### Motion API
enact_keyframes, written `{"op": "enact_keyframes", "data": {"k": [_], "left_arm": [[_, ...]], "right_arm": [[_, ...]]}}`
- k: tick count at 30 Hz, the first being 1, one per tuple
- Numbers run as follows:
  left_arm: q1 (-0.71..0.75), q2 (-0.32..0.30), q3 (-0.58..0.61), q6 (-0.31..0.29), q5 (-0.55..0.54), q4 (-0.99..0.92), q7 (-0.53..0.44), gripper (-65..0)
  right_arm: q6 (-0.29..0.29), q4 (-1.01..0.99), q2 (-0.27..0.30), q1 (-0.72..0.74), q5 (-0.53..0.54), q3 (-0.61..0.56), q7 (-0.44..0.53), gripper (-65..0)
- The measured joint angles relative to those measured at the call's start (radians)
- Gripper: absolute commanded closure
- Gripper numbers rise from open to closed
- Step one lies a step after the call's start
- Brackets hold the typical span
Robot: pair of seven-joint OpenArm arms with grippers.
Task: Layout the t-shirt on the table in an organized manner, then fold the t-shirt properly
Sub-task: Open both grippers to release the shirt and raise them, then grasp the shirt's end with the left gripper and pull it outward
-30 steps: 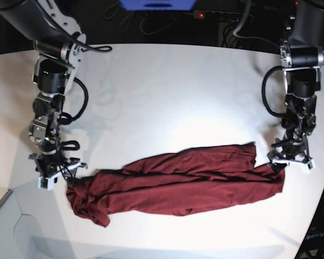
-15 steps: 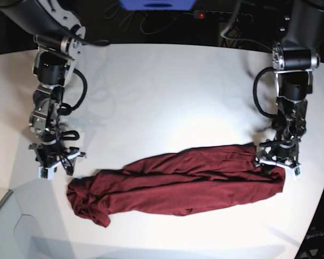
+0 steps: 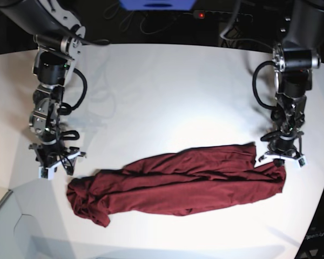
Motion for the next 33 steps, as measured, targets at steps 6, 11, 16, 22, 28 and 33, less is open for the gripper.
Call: {"op": "enact_keyframes", "data": {"k": [6,11,16,22,28,33], "left_arm": [[0.122,-0.002,-0.001,0.008,-0.02,0.208,0.091,-0.2],[0.341,-0.037,-0.129,0.013,-0.137,0.502,0.264,-0.2],[0.536,-0.031,-0.34,0.008,-0.166,0.761,0.39,-0.2],[0.64,-0.034,-0.484,0.01,-0.166,0.941,0.497,-0.2],[0.709,0.016,-0.569,0.008,-0.167,1.024,0.59,-0.4],[0.754,0.075,-0.626,0.005,-0.163,1.061,0.686,-0.5]], "right_arm": [[0.0,0.0,0.002,-0.003,-0.001,0.0,-0.001,-32.8],[0.0,0.001,0.026,-0.032,-0.002,0.0,-0.004,-32.8],[0.0,0.08,0.016,-0.09,-0.005,-0.001,-0.004,-32.8],[0.002,0.266,-0.003,-0.191,-0.002,0.003,-0.003,-32.8],[0.003,0.361,-0.066,-0.27,0.0,-0.003,0.0,-32.8],[0.003,0.387,-0.08,-0.307,0.0,-0.004,-0.004,-32.8]]}}
